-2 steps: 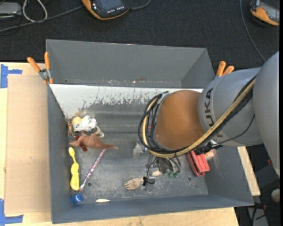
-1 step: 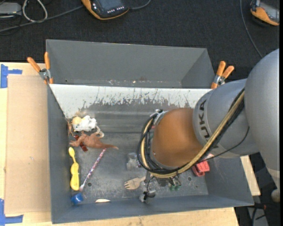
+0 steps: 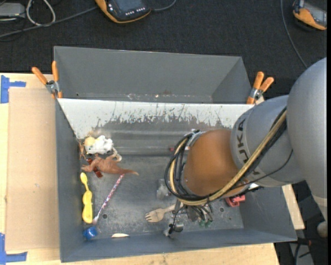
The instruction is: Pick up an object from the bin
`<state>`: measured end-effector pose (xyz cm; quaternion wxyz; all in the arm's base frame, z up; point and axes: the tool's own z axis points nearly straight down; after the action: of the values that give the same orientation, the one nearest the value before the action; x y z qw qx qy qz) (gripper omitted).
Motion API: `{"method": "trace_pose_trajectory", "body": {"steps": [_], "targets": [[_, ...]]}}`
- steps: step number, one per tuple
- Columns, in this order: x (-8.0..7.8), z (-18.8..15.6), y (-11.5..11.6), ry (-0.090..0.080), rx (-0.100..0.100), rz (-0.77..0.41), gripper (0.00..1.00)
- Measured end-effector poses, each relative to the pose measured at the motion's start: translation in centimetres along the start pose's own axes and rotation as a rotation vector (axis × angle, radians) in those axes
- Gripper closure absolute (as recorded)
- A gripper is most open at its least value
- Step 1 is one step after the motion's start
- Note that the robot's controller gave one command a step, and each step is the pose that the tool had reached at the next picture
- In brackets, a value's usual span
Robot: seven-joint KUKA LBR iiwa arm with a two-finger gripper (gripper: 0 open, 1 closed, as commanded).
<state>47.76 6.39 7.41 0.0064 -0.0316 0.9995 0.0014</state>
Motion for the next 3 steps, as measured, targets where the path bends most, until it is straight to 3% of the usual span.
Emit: {"method": "trace_pose_trajectory", "body": {"steps": [1, 2, 3], "targets": [[-1.5, 0.4, -3.5, -0.007, -0.001, -0.167, 1.00], [-1.5, 0.4, -3.5, -0.007, -0.002, -0.166, 1.00], [-1.2, -6.0, -3.0, -0.001, -0.003, -0.218, 1.00]]}}
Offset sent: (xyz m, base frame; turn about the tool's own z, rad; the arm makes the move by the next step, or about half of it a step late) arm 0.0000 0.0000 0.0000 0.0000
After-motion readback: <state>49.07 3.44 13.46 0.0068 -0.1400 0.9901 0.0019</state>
